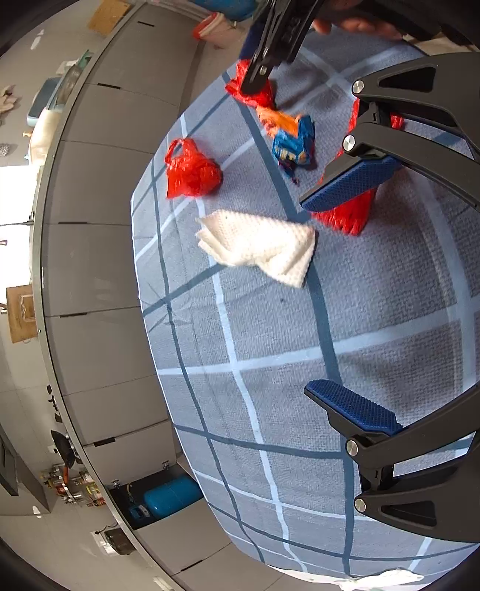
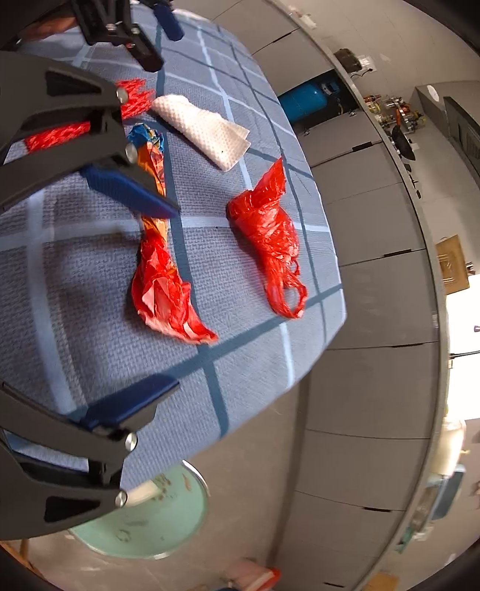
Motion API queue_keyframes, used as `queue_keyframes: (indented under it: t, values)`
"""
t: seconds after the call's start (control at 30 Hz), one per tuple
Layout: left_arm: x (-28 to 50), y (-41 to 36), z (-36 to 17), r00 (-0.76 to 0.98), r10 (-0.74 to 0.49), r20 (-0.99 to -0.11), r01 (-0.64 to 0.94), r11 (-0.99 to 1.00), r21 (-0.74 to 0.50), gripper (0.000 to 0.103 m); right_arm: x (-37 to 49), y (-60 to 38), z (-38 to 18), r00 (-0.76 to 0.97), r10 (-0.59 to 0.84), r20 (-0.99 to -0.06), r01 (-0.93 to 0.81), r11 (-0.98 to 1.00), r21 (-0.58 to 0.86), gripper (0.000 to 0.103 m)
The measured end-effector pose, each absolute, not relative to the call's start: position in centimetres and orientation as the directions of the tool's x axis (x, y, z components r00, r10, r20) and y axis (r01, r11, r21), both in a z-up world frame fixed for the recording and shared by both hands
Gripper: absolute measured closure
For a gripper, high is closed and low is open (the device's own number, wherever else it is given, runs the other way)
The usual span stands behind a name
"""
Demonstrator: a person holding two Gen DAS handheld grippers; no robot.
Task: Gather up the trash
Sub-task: 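Grasp the twisted red bag and wrapper with the right tool, then grasp the red mesh net with the left tool while the right tool lifts the red bag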
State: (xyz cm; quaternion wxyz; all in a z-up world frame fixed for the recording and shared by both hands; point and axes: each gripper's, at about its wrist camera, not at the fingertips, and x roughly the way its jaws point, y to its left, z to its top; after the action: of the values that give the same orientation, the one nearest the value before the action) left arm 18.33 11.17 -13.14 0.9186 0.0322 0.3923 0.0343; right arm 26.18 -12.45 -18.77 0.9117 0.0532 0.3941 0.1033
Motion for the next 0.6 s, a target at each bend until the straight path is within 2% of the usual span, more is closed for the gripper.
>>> queue_keyframes:
  t: [0.03, 0.07, 0.13, 0.27, 0.6]
  values:
    - [18.2, 10.8, -13.2, 0.688, 0.084, -0.721, -0.029, 0.996, 0.089, 0.012, 26.3, -12.3, -19.0, 0.659, 0.239, -0.713, -0.155, 0.971, 0.182, 0.062]
    - [18.1, 10.5, -13.3, 0.686, 0.081, -0.723, -0.021, 0.996, 0.091, 0.012, 26.2, -12.2, -19.1, 0.657, 0.247, -0.712, -0.166, 0.969, 0.183, 0.072]
    - [17.9, 9.9, -13.3, 0.684, 0.075, -0.725, -0.011, 0.996, 0.092, 0.012, 25.9, -12.1, -18.9, 0.662, 0.257, -0.704, -0.180, 0.966, 0.183, 0.083]
    - [17.6, 8.8, -13.6, 0.667, 0.049, -0.743, 0.007, 0.997, 0.072, 0.012, 25.0, -13.3, -18.2, 0.695, 0.236, -0.680, -0.164, 0.972, 0.169, 0.087]
    - [17.9, 5.6, -15.4, 0.596, -0.029, -0.802, 0.035, 0.999, -0.010, 0.014, 22.2, -17.8, -17.2, 0.752, 0.180, -0.634, -0.100, 0.982, 0.160, 0.088]
